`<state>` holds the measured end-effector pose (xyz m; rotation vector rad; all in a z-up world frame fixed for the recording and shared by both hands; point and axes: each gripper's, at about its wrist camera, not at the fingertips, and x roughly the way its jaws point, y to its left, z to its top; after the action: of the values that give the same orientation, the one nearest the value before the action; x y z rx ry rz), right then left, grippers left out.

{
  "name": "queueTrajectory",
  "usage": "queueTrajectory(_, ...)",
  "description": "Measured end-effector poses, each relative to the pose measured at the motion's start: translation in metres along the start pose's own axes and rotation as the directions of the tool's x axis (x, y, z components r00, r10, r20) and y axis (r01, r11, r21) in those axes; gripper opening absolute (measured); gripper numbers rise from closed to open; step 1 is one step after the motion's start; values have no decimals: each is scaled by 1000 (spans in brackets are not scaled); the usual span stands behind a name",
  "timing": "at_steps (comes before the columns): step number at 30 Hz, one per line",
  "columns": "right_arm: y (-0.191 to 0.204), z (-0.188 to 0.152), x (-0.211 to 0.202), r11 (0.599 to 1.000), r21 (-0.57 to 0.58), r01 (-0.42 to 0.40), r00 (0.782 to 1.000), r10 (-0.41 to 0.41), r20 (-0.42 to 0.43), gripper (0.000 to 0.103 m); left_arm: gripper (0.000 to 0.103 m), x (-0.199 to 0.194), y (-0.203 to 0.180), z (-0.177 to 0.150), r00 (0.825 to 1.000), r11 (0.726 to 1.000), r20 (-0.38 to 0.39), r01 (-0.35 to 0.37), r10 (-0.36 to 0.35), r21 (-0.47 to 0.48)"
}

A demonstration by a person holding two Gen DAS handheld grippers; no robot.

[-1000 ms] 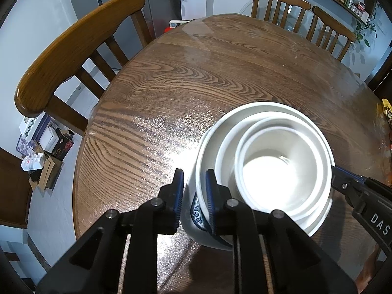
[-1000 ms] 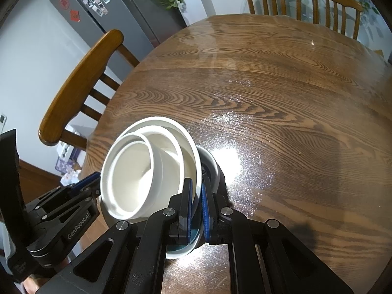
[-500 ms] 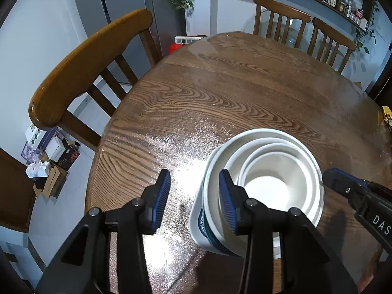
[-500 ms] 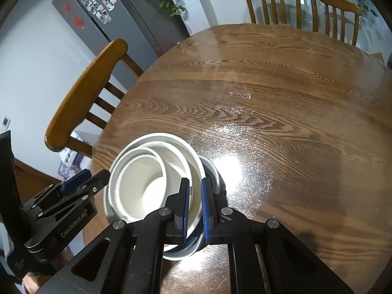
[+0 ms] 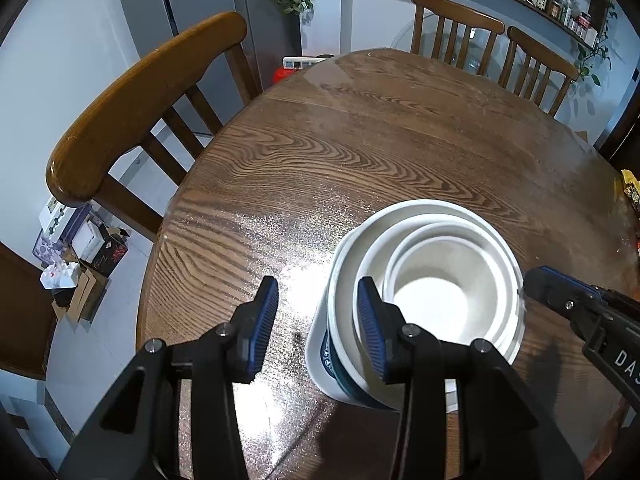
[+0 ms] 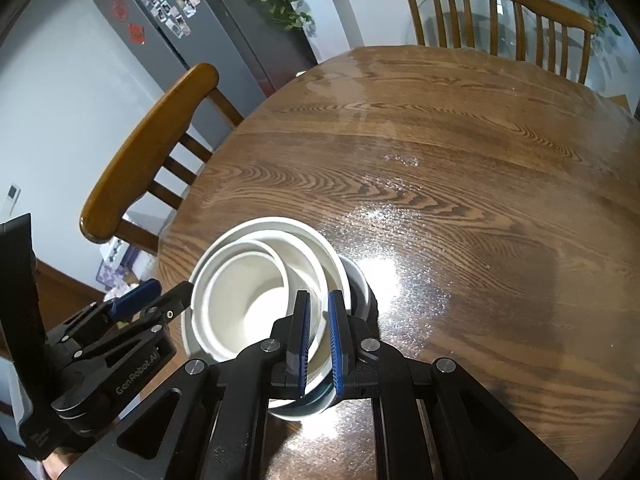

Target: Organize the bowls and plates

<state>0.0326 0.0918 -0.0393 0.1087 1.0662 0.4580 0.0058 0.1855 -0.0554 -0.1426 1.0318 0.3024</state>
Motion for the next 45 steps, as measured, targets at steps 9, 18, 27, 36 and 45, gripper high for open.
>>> queueTrajectory(9,3,-3,-9,1000,-6,-12,1000,12,14,10,40,-4,1,-3,1000,1000,10,0,0,-4)
queueTrajectory(18,6,-9,-16,999,-22,-26,1000,26,13,10,47,-11,1,-6,1000,1000,22,-2,2,-9)
queueTrajectory(27,13,-17,-21,997,-67,-40,999,40,-4,10,64,-21,0,-12,999,1000,41,-11,11,-18)
queueTrajectory(36,17,-30,-36,991,-126,-56,998,60,27,59,79,-38,3,-22,998,1000,65,-9,10,-26)
queueTrajectory(45,29,-42,-54,963,-267,-31,996,51,68,83,98,-57,8,-32,994,999,108,-21,26,-47)
